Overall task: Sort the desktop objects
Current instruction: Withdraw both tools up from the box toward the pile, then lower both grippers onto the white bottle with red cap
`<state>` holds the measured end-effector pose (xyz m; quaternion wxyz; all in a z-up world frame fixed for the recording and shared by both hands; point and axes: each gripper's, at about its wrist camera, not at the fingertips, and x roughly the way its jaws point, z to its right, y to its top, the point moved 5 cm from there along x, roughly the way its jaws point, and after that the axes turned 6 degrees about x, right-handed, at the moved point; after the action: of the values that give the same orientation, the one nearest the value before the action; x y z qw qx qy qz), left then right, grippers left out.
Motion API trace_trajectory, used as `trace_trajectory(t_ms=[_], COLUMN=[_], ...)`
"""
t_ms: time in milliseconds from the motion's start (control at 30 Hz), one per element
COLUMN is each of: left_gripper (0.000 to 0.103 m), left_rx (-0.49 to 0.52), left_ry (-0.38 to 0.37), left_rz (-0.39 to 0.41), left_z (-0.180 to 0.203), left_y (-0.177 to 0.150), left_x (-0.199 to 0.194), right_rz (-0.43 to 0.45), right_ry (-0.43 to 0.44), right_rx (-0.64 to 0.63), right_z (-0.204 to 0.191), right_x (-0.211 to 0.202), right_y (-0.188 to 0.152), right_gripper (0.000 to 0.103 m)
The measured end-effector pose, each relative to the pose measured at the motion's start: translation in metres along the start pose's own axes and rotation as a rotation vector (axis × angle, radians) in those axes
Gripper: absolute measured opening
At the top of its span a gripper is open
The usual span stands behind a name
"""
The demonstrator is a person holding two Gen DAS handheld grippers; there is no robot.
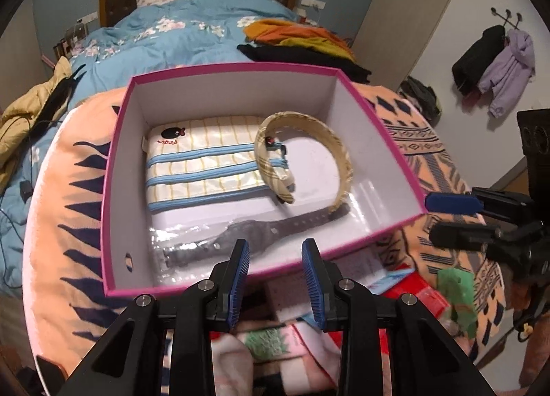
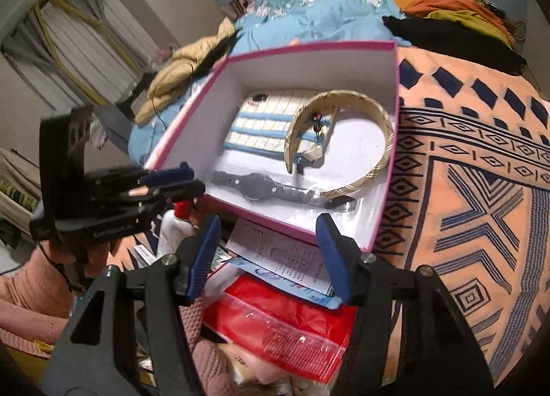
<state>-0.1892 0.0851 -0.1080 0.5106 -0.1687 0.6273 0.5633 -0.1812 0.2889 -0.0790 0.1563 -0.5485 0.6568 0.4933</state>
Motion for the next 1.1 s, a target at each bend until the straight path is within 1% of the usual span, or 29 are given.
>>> trace_trajectory(t_ms=[167, 200, 233, 300, 433, 533, 733, 867, 1100], left_gripper=[0.033, 0.035, 0.039, 0.041, 0.041, 0.041, 0.041, 0.041, 0.041], left_rx=[-0.007, -0.015, -0.022, -0.038, -0.083, -0.126, -0.172, -0.221, -0.291], left_ry=[-0.018, -0.02, -0.02, -0.021, -0.011, -0.015, 0.009, 0.012, 0.06], left_rz=[0.025, 0.025, 0.024, 0.021, 0.002, -0.012, -0.047, -0.045, -0.057], left_z=[0.006, 0.005, 0.004, 0.002, -0.007, -0.014, -0.022, -0.03, -0.055], left_y=[-0.016, -0.02, -0.024, -0.032, -0.05, -0.064, -0.086, -0.098, -0.123], left_x=[-0.019, -0.021, -0.022, -0.025, -0.026, -0.026, -0.019, -0.022, -0.031], right_rz=[0.032, 0.036, 0.038, 0.041, 0.015, -0.007, -0.03, -0.034, -0.022], right_ry=[0.019, 0.023, 0.031, 0.044, 0.058, 0.04, 0.035, 0.046, 0.081], right_rx=[0.023, 0.029, 0.041, 0.068, 0.117, 0.14, 0.209, 0.207, 0.15], right_z=[0.002, 0.003, 0.004, 0.008, 0.016, 0.024, 0.038, 0.034, 0.009], right_x=[-0.018, -0.021, -0.022, -0.024, -0.016, -0.008, 0.004, 0.004, -0.005], right_y=[-0.013, -0.016, -0.02, -0.028, -0.047, -0.058, -0.072, -0.077, -0.076], right_gripper=[0.06, 0.06, 0.06, 0.06, 0.06, 0.06, 0.06, 0.06, 0.06])
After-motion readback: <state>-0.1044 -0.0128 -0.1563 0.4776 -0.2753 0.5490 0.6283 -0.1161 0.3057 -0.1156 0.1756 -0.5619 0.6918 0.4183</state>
